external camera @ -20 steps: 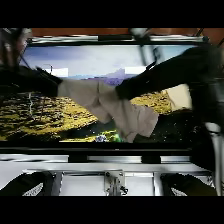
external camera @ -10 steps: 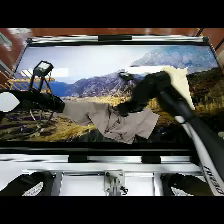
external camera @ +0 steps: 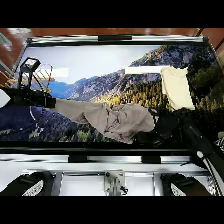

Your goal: Fold the shirts.

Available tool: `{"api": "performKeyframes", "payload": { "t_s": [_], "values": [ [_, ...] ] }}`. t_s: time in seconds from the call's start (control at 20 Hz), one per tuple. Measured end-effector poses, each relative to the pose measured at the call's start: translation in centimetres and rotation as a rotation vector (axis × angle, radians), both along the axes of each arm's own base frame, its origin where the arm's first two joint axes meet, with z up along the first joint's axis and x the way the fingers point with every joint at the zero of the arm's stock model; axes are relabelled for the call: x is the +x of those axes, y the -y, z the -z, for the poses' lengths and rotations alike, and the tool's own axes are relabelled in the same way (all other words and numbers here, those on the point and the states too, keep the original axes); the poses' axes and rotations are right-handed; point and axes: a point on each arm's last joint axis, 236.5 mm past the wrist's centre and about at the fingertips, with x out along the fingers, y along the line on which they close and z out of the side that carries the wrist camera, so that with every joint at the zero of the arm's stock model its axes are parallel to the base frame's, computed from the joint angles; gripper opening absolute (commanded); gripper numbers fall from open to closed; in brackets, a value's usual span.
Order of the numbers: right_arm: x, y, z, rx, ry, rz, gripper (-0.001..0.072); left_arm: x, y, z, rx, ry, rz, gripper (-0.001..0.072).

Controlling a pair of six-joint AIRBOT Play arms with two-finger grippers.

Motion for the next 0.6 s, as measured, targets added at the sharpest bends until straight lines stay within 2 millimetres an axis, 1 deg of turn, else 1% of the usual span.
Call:
{"api": "performKeyframes", "payload": {
  "t_s": [0.05,0.15,0.35,0.6],
  "values": [
    [-0.4,-0.2,0.8,0.015,-0.006,0.025,0.0479,0.0,-0.1,0.0,0.000,0.000,-0.002,0.0028],
    [-0.6,-0.4,1.9,0.037,-0.008,0.072,0.0476,0.0,-0.1,0.0,0.000,0.000,-0.004,0.0028],
    [0.1,-1.1,3.4,0.075,-0.009,0.148,0.0476,0.0,-0.2,0.0,-0.001,-0.001,-0.006,0.0028],
    [1.4,-2.3,3.9,0.132,0.005,0.208,0.0475,0.0,-0.2,0.0,-0.001,-0.001,-0.005,0.0028]
  ]
}}
